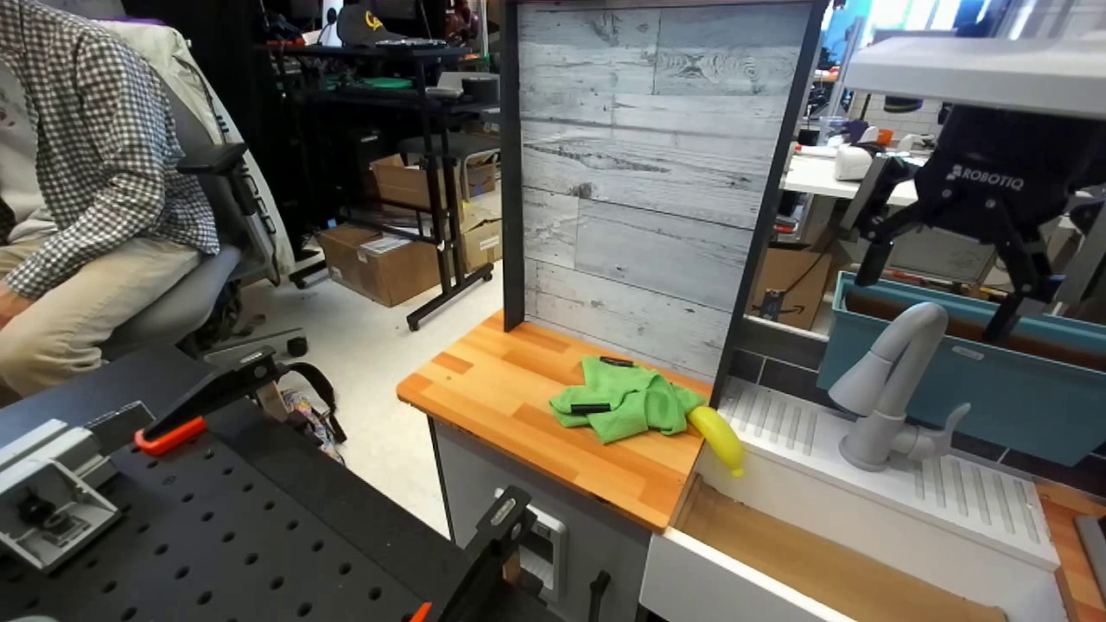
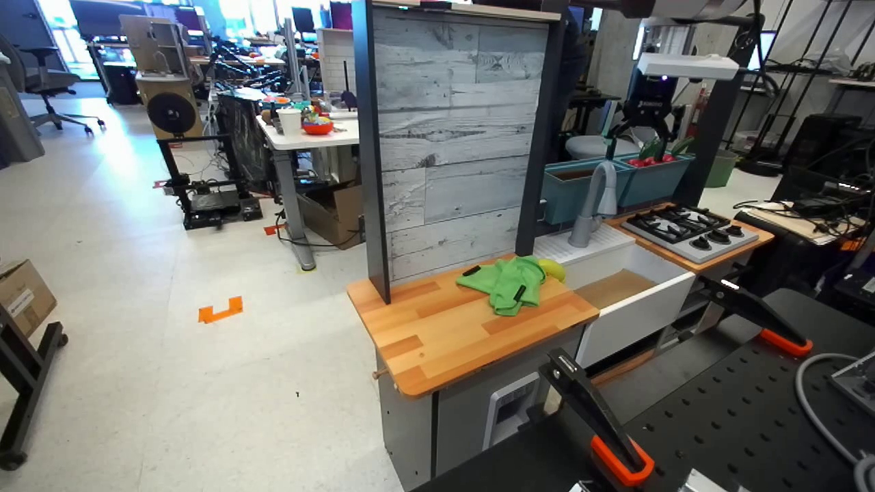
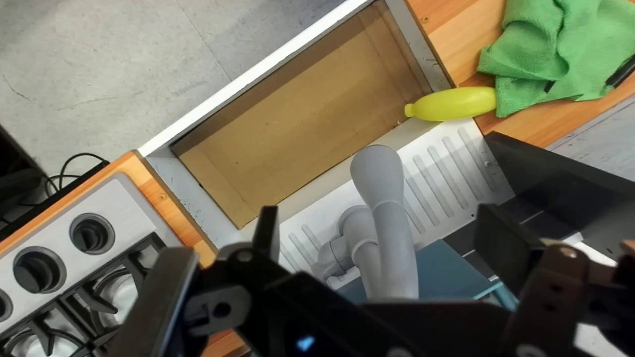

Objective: Move the tap to the left

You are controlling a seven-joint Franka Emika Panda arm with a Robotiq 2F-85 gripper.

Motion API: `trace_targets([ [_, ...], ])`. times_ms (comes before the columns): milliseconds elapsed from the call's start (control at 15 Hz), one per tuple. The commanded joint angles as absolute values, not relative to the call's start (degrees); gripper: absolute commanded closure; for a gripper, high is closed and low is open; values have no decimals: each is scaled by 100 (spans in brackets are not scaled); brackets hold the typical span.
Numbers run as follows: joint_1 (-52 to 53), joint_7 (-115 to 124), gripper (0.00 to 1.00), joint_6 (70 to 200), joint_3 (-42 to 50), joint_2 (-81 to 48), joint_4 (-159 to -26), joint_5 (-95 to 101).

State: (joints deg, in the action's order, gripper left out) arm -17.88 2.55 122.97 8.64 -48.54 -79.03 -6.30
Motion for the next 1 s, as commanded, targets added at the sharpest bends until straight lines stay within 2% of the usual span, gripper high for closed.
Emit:
trace_targets([
  [0,-1955,146,0,12165,746,-5387,-7217,-747],
  [200,-1974,141,0,12229,744,-5634,-7008,-720],
  [267,-1980,126,17,12236,740,-5698,-6948,-713],
  [333,-1970,121,26,12233,750,-5762,-6880,-684],
  [933,-1981,224,94,12166,617,-6019,-6521,-783],
])
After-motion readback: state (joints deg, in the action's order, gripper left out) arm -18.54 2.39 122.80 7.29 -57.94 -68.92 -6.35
